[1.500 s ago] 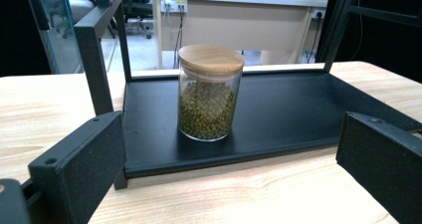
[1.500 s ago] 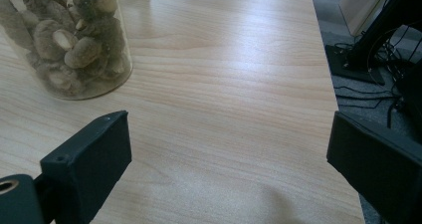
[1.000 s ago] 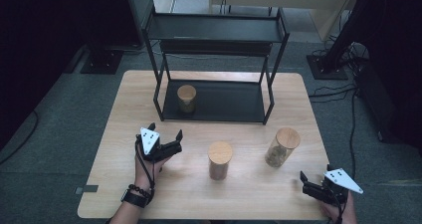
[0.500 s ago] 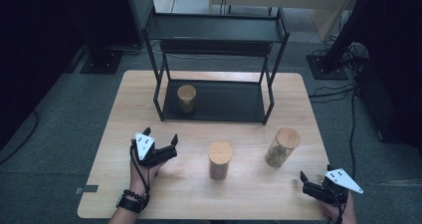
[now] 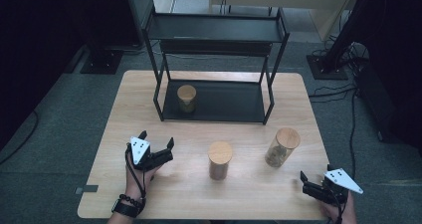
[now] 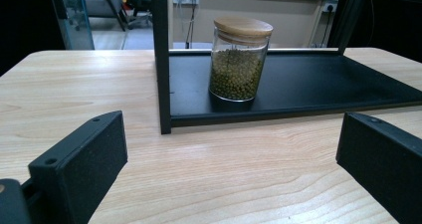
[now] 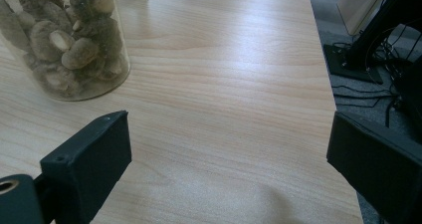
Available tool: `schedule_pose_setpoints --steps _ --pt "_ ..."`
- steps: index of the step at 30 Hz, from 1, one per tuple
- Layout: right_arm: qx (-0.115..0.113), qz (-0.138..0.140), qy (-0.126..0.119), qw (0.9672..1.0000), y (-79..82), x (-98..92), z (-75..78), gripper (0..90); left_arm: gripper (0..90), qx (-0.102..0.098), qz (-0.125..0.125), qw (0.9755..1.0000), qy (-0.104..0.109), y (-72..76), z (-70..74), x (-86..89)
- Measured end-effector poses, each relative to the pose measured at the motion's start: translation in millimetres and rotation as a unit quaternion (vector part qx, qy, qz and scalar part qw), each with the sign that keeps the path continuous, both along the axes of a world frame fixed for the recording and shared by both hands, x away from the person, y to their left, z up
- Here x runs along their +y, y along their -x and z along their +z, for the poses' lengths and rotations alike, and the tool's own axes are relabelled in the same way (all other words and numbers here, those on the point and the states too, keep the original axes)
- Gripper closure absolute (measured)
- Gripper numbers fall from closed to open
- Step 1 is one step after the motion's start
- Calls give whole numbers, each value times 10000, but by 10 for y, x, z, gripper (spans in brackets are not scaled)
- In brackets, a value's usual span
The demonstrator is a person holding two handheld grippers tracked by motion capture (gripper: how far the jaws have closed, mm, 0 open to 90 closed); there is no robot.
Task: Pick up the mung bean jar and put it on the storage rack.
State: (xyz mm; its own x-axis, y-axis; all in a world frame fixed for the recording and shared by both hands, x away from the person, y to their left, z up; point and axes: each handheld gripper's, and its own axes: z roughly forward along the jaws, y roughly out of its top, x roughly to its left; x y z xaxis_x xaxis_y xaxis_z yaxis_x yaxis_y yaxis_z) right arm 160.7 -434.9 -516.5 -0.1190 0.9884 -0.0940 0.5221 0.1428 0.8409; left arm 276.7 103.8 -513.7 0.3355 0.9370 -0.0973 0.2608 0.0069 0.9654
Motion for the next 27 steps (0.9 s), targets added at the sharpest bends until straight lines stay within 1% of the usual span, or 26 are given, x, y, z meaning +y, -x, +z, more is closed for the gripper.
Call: schedule_pose_setpoints --steps 15,22,26,27 --pt "-11 -2 16 10000 3 3 0 34 0 83 100 9999 24 109 -73 132" --pt "-13 23 30 10000 5 8 -1 34 0 90 96 9999 -26 201 -93 206" --pt "-4 28 60 10000 3 12 -1 34 0 92 102 9999 -1 261 -91 264" --pt "-6 27 65 10000 4 13 -1 34 0 96 87 9999 -26 281 -95 277"
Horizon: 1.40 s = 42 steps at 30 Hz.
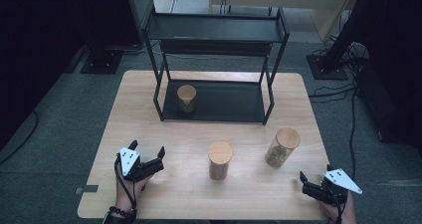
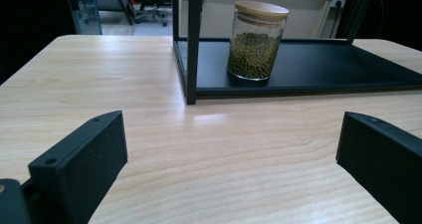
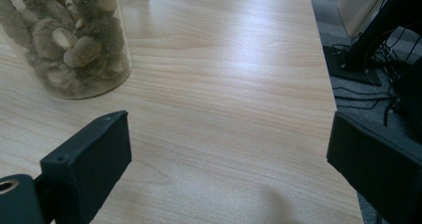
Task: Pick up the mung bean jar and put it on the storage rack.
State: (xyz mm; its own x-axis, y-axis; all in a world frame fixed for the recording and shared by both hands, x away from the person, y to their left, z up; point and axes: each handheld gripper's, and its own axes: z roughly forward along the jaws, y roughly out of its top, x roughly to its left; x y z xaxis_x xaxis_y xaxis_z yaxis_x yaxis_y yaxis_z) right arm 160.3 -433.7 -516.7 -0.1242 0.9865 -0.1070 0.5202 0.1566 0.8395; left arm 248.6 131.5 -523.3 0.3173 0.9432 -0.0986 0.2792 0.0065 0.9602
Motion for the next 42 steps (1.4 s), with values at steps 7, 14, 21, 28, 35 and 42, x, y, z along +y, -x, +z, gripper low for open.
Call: schedule_pose_setpoints --steps 7,14,21,28,35,42 --pt "-7 -3 20 10000 2 7 -2 34 0 40 -22 10000 -51 120 -22 135" --pt "-12 -12 60 10000 4 13 -3 34 0 69 102 9999 -60 121 -23 252" --pt "-31 -48 101 9999 10 22 -2 34 0 101 101 9999 -96 115 -24 341" --pt "-6 -66 154 9999 4 33 -5 34 0 85 71 9999 -88 122 -25 432" --pt "-61 -142 186 9997 13 36 -4 34 0 181 31 9998 -1 122 -25 515" --pt "-60 -148 179 9997 14 35 -4 34 0 207 70 9997 101 161 -28 655"
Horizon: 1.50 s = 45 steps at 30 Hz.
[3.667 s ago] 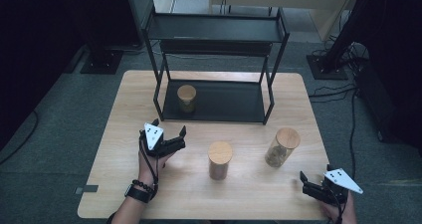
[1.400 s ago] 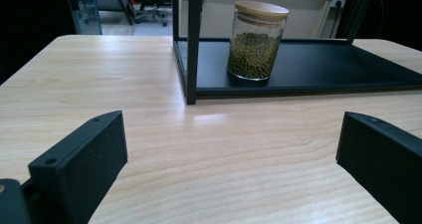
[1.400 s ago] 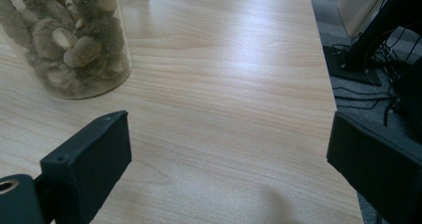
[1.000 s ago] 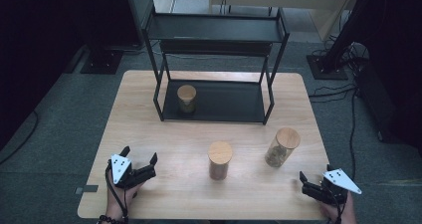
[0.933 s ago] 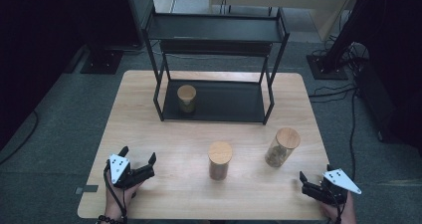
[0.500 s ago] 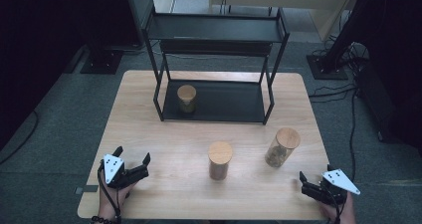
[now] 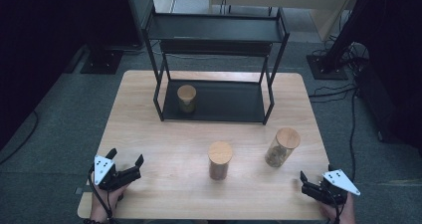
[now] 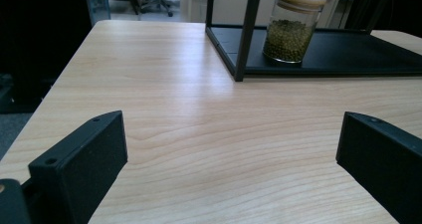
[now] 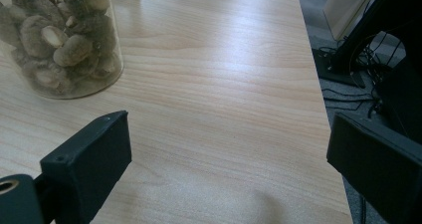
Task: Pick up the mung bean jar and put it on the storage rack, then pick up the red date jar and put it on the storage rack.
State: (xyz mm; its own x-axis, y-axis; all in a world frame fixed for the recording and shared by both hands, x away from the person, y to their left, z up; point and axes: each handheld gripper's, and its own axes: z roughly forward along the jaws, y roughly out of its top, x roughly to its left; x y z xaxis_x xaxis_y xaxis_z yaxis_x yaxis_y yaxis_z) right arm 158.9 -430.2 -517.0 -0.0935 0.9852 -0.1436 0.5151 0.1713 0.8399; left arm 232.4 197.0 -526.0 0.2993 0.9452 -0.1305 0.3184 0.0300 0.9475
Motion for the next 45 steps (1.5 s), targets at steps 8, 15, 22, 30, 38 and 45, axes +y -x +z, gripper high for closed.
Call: schedule_pose_setpoints --steps 8,15,22,30,38,45 --pt "-468 -117 -109 9988 69 -17 14 36 0 79 -26 10000 27 -18 0 28" --pt "-510 -173 -132 9985 68 -20 25 35 0 103 -16 9998 181 -25 -3 59" --pt "-735 -478 -272 9958 85 -23 142 38 2 131 -33 9997 190 -28 -3 64" --pt "-766 -511 -282 9954 121 30 255 40 3 175 -33 9995 243 -39 -5 78" --pt "-787 -397 -285 9957 128 124 358 40 3 182 -22 9996 206 -39 -3 66" --pt "-872 -288 -317 9953 140 227 451 40 3 181 -44 9997 146 -39 -1 57"
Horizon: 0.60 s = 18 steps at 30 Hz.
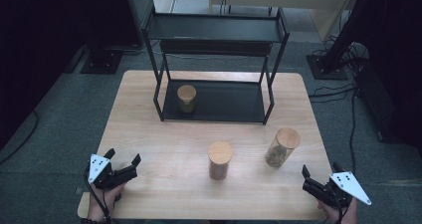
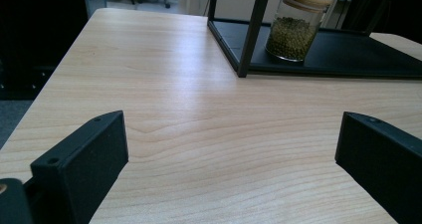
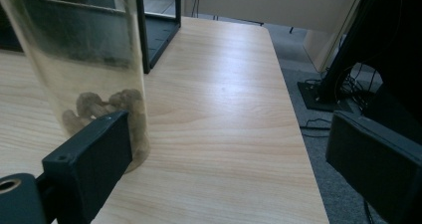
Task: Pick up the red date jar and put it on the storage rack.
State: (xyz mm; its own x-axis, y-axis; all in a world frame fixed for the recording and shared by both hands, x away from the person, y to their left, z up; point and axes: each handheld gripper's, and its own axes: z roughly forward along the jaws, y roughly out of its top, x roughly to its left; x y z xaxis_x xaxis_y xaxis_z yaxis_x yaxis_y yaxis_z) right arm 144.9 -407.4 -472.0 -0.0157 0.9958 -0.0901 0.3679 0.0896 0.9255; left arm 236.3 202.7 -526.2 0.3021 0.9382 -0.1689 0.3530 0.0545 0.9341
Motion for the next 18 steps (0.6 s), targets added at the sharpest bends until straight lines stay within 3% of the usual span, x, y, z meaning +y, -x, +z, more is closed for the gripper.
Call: schedule_pose_setpoints --steps 10,18 --pt "-63 152 -76 9998 -24 215 92 40 3 -2 -18 10000 -2 0 0 -1" --pt "-23 385 -58 9992 -70 405 77 40 3 -4 -28 10000 -8 0 0 -2"
